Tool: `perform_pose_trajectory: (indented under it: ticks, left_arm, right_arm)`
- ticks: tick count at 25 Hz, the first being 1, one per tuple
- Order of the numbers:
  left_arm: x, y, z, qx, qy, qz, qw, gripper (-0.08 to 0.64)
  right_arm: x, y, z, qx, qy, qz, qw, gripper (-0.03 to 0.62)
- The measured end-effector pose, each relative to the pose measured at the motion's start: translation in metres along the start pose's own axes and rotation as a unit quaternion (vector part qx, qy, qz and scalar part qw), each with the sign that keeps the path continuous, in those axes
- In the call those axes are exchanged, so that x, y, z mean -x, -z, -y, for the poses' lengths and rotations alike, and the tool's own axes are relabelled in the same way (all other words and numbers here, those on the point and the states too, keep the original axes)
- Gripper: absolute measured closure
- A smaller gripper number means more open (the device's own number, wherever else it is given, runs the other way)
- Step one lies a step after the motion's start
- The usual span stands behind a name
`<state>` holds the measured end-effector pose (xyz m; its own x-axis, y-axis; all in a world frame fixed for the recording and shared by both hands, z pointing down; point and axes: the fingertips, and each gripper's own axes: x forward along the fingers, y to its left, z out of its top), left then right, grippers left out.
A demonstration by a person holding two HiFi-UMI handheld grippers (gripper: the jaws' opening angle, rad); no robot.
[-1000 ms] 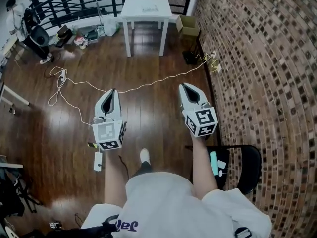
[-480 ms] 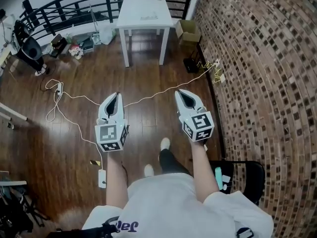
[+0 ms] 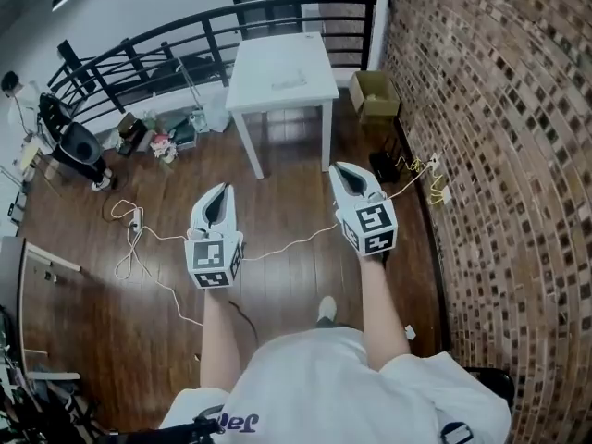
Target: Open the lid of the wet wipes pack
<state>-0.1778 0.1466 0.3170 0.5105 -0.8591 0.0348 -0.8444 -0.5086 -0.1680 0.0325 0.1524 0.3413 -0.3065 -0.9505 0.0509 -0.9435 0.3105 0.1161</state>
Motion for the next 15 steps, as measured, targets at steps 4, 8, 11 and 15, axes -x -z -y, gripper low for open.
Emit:
perform_pose_trajectory:
  ticks: [4, 8, 11, 15]
  left_arm:
    - [-0.073, 0.003, -0.001, 0.003, -0.007, -0.008, 0.9999, 0.545]
    - [-0.13, 0.042, 0.003, 0.026, -0.002, -0.043, 0.9988, 0.545]
    - [-0.174, 0.063, -0.003, 0.039, 0.004, -0.06, 0.9975, 0.545]
    - [-0.252, 0.081, -0.023, 0.048, 0.023, -0.059, 0.9968, 0.545]
  right_arm:
    - [-0.054, 0.006, 0.044, 0.01, -0.003, 0.004, 1.0, 0.601]
    - [-0.102, 0.057, 0.068, -0.025, -0.029, -0.038, 0.999, 0.601]
    - [-0.134, 0.084, 0.076, -0.032, -0.047, -0.062, 0.996, 0.601]
    - [-0.198, 0.1, 0.099, -0.028, -0.045, -0.068, 0.996, 0.601]
